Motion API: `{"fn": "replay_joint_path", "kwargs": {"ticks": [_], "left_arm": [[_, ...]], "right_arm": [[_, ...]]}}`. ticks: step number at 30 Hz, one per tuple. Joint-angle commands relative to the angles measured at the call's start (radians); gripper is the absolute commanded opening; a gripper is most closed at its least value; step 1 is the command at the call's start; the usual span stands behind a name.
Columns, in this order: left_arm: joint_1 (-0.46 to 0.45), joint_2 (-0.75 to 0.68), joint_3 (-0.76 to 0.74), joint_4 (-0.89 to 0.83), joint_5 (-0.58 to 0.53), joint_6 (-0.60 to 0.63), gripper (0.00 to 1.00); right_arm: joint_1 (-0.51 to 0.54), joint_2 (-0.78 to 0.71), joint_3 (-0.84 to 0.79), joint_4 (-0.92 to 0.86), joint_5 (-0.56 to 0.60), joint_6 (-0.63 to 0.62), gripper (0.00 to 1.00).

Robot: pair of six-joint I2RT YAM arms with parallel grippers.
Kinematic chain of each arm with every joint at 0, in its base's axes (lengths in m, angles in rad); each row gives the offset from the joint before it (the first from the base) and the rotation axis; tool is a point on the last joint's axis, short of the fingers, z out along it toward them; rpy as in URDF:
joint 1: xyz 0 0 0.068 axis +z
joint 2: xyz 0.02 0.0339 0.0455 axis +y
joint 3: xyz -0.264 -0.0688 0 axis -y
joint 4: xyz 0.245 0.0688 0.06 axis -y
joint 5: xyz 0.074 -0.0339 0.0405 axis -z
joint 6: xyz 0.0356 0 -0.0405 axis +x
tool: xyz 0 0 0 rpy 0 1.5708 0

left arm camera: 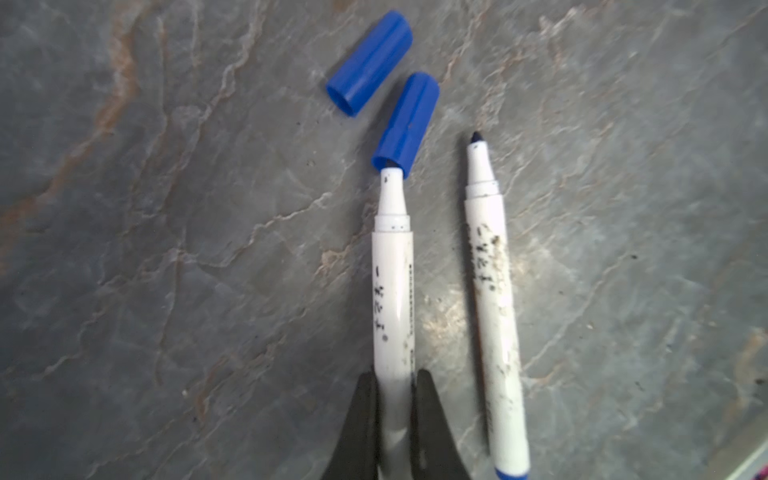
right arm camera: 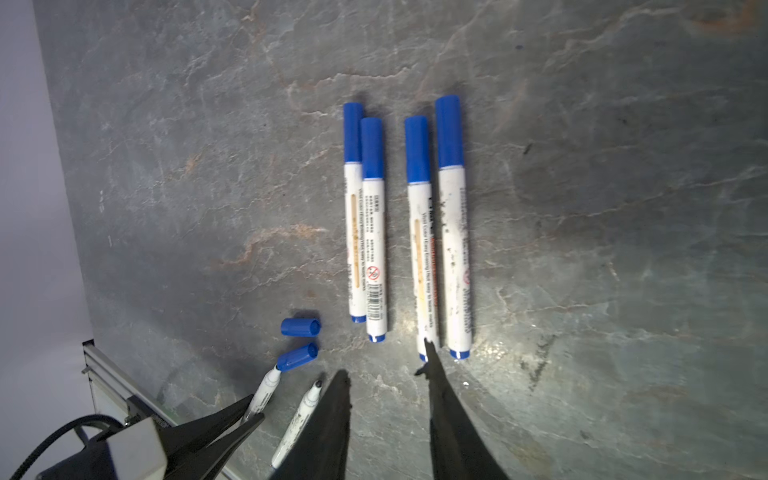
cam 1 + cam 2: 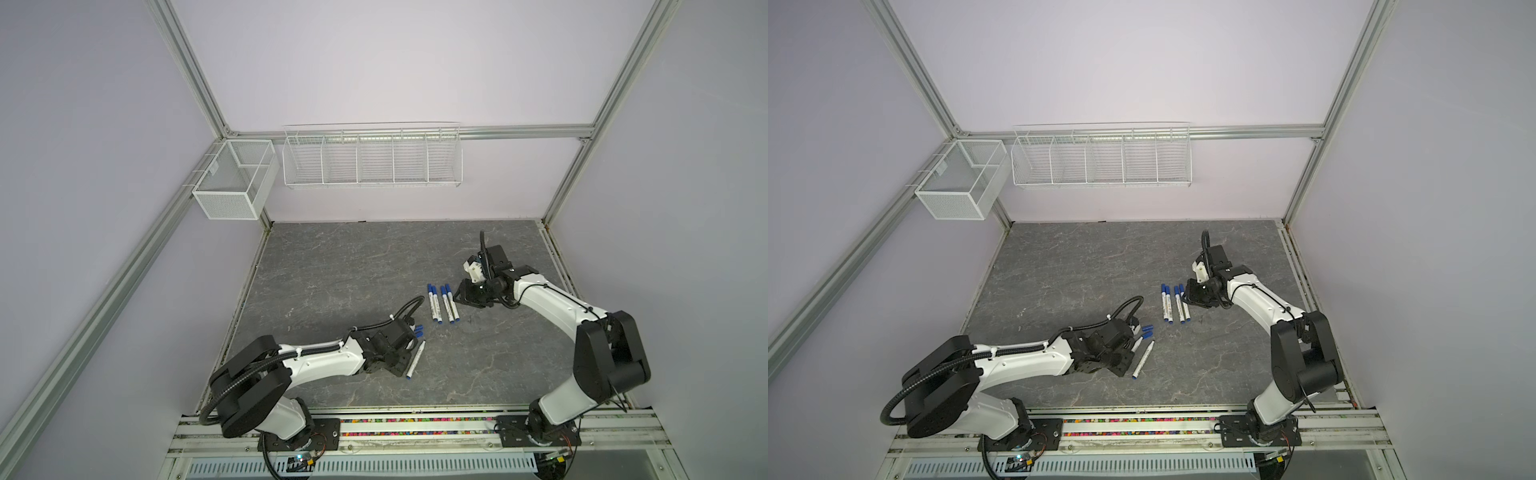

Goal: Insert the pens into the pen caps
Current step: 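Lift the uncapped white marker upright with the left gripper while the right approaches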

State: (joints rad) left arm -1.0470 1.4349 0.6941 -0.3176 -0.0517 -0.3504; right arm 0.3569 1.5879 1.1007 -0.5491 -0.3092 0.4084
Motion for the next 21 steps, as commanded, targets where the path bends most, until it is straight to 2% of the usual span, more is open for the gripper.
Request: {"fn": "replay_joint_path", "kwargs": {"ticks": [1,6,10,21], "left_arm": [[-0.004,-0.109,-0.019,0.061,0.014,-0.009,0.0],[-0.001,-0.265,-0.087,0.235,-0.096,-0.076,0.0],[0.014,-0.334,-0.13,0.36,-0.151,-0.091,0.0],[0.031,-0.308,-0.111,0.426,-0.12,-0.094,0.0]], "right_arm": [[0.065,-0.052,-0.013,0.034,-0.083,-0.055,0.35],[0.177,-0.093,-0.033,0.134,-0.253,-0.081,0.43],[0.2,-0.095,-0.047,0.224,-0.351,-0.037,0.47],[0.228,-0.07,-0.011,0.263,-0.428,-0.026,0.46]]}}
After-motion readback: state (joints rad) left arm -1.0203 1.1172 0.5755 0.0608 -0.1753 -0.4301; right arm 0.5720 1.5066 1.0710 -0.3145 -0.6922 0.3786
